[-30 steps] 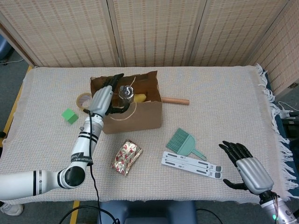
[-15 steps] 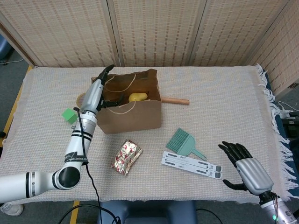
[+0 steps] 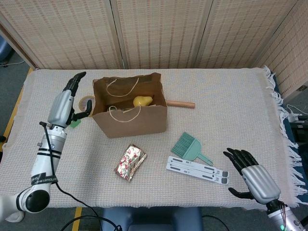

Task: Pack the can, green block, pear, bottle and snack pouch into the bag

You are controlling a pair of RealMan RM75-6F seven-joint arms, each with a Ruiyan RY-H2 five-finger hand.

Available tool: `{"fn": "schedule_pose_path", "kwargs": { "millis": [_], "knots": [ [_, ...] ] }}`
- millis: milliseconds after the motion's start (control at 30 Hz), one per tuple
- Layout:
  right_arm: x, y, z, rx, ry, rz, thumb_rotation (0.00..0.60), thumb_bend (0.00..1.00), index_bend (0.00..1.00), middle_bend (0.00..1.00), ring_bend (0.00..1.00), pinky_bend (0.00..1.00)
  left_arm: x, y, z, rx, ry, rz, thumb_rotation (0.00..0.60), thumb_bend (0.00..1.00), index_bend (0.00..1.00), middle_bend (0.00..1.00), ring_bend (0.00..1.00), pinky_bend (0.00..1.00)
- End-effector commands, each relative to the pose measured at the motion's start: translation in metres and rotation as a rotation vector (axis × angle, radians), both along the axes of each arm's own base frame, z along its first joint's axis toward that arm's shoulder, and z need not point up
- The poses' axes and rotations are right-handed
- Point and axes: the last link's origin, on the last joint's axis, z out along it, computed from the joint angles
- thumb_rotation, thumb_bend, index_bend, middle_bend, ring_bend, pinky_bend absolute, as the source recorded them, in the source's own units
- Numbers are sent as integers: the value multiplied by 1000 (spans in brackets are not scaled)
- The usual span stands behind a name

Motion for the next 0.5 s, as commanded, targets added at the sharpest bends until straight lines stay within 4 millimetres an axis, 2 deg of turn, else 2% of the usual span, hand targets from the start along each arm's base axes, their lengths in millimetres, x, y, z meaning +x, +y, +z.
{"fn": "schedule_pose_path", "kwargs": {
  "millis": [33, 133, 200, 300, 433, 500],
  "knots": [
    [0, 1, 0, 0, 0, 0, 600, 97, 0, 0, 0, 0, -54, -34, 0, -6, 168, -39, 600, 547, 95, 90, 89, 268],
    [0, 1, -1, 2, 2, 1, 600, 97, 0, 0, 0, 0, -84, -52, -9, 0, 233, -118, 600, 555, 231, 271, 246, 421],
    [0, 1, -2, 2, 4, 0, 600, 97, 0, 0, 0, 0, -101, -62, -15, -11, 270, -161, 600, 555, 283, 321, 290, 462],
    [1, 1, -2, 1, 5, -1, 600, 97, 0, 0, 0, 0, -126, -75, -25, -32, 341, -236, 600, 555, 290, 324, 293, 462],
    [0, 0, -2, -2, 6, -5, 600, 97, 0, 0, 0, 0, -146, -89, -32, -52, 481, -383, 600, 554, 281, 314, 287, 446],
    [-1, -1, -2, -3, 8, -10, 600, 97, 0, 0, 0, 0, -157, -98, -38, -81, 575, -475, 600, 552, 264, 281, 247, 420]
  ]
}}
